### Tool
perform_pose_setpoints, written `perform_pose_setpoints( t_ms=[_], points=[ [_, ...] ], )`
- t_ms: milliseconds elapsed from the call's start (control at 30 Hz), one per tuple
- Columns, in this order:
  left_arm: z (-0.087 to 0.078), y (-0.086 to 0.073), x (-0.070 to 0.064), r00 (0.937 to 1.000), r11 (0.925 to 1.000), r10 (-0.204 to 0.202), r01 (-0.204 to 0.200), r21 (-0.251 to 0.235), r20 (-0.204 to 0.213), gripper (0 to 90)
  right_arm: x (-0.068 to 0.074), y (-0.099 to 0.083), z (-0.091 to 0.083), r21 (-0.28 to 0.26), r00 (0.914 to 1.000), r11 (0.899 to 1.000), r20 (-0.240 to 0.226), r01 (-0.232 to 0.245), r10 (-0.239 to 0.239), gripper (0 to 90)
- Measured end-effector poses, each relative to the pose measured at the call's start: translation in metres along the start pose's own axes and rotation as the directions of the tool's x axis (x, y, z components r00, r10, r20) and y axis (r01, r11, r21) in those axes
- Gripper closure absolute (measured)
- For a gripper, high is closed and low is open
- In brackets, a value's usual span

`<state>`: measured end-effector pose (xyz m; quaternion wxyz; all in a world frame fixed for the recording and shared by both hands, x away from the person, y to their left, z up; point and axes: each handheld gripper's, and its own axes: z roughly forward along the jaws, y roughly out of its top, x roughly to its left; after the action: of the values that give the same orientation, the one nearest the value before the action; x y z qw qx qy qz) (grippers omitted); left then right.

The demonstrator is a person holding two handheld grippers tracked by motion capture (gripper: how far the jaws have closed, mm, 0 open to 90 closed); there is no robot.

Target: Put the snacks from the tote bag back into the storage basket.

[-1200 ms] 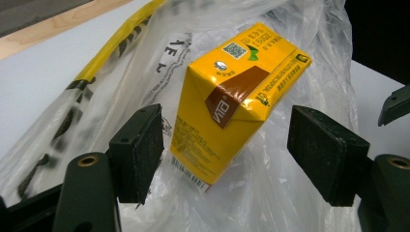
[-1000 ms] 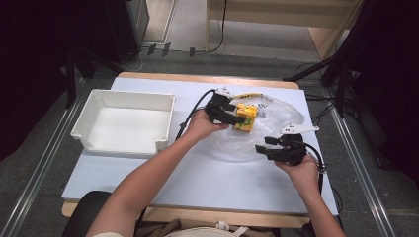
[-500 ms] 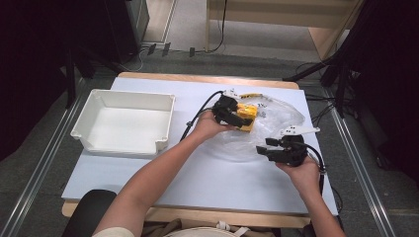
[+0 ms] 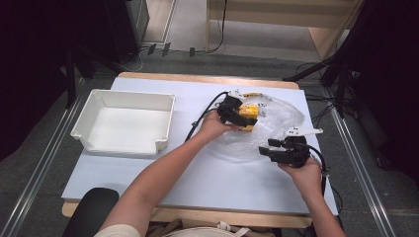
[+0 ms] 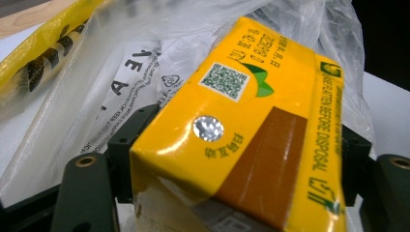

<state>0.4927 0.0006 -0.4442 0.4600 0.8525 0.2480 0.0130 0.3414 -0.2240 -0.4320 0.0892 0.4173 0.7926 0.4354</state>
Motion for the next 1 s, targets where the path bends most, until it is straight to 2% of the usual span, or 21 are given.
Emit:
perform_pose_setpoints(
  t_ms=[233,333,433,467,867,1000],
  points=[
    [-0.002,0.001,-0.002,1.0000,0.9999,-0.001,0.001,0.016,-0.008,37.0,0.000,0.000,0.000,-0.007,1.0000,1.000,-0.005,0.001,-0.001,45.0],
    [-0.003,0.002,-0.003,0.9999,0.9997,0.012,-0.011,0.023,-0.012,38.6,0.001,0.000,0.000,-0.012,0.9999,1.000,-0.011,0.002,-0.002,45.0],
    [-0.005,0.001,-0.009,0.9931,0.9950,0.089,-0.086,0.052,-0.076,47.6,0.001,0.000,0.001,-0.009,0.9999,1.000,-0.010,0.003,-0.003,45.0],
    [-0.005,0.001,-0.009,0.9923,0.9941,0.097,-0.093,0.056,-0.077,48.5,0.001,0.000,0.001,-0.007,1.0000,1.000,-0.009,0.002,-0.002,45.0],
    [-0.007,0.002,-0.009,0.9913,0.9935,0.099,-0.093,0.065,-0.087,51.4,0.001,0.000,0.003,-0.005,0.9998,1.000,-0.017,0.001,-0.001,45.0],
    [-0.007,0.003,-0.010,0.9913,0.9943,0.087,-0.080,0.070,-0.099,51.8,0.002,0.000,0.003,-0.006,0.9998,1.000,-0.017,0.002,-0.002,45.0]
  ],
)
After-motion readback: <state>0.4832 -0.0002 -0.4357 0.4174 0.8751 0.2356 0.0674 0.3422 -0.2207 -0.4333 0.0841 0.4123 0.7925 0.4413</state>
